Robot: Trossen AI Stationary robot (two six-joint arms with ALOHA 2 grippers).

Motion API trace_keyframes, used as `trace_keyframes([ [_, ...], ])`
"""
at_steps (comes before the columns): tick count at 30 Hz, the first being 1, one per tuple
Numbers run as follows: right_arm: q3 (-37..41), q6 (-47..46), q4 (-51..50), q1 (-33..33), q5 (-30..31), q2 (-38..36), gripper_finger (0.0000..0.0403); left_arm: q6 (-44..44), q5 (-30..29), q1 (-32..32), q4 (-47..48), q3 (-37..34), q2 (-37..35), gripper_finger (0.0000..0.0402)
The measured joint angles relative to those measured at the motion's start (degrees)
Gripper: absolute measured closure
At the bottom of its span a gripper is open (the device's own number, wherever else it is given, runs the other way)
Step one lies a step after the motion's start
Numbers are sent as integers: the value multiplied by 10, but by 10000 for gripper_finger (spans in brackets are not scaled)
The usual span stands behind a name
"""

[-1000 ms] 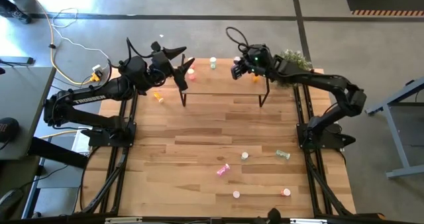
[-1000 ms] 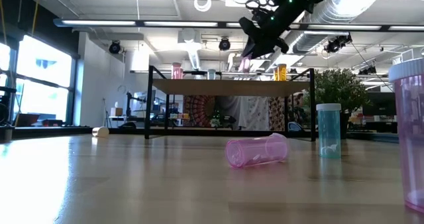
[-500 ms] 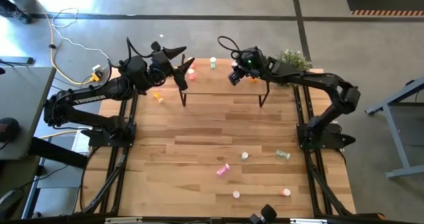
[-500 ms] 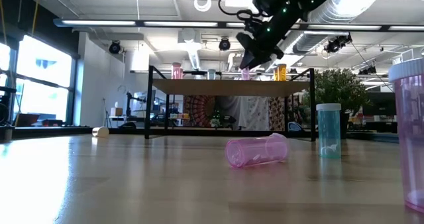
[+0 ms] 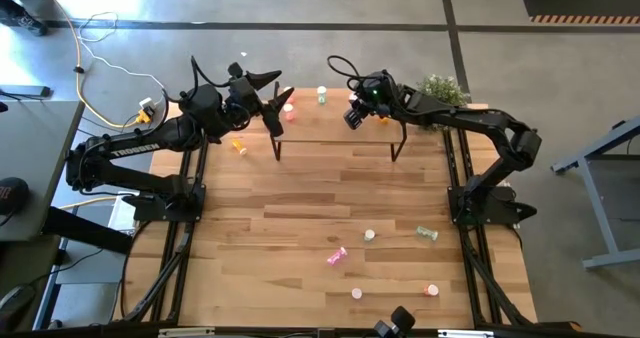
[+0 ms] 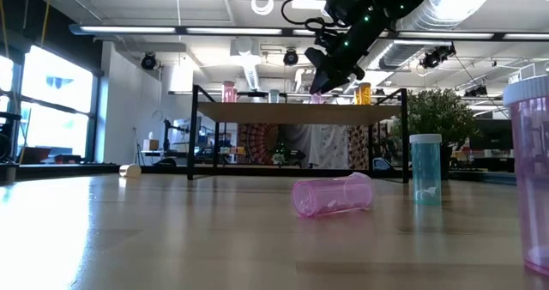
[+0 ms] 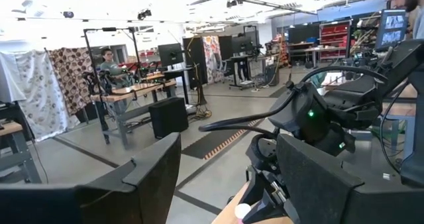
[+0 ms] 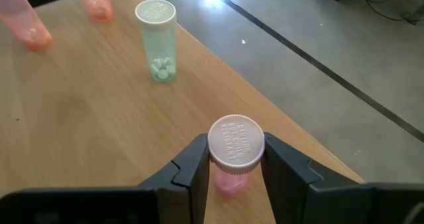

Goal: Pick and place medicine bottles onto shelf by color
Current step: Put the bottom left purple pill bottle on the shelf

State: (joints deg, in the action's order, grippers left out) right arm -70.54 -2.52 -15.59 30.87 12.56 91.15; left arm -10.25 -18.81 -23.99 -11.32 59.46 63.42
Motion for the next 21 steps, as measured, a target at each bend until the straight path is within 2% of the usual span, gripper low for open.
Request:
trace_keyframes([
  [9, 0, -4, 0, 0, 9, 0, 287, 0, 0, 0, 0, 0, 0, 165],
  [21, 0, -15, -1, 0, 16, -1, 208, 0, 0, 0, 0, 0, 0, 165],
])
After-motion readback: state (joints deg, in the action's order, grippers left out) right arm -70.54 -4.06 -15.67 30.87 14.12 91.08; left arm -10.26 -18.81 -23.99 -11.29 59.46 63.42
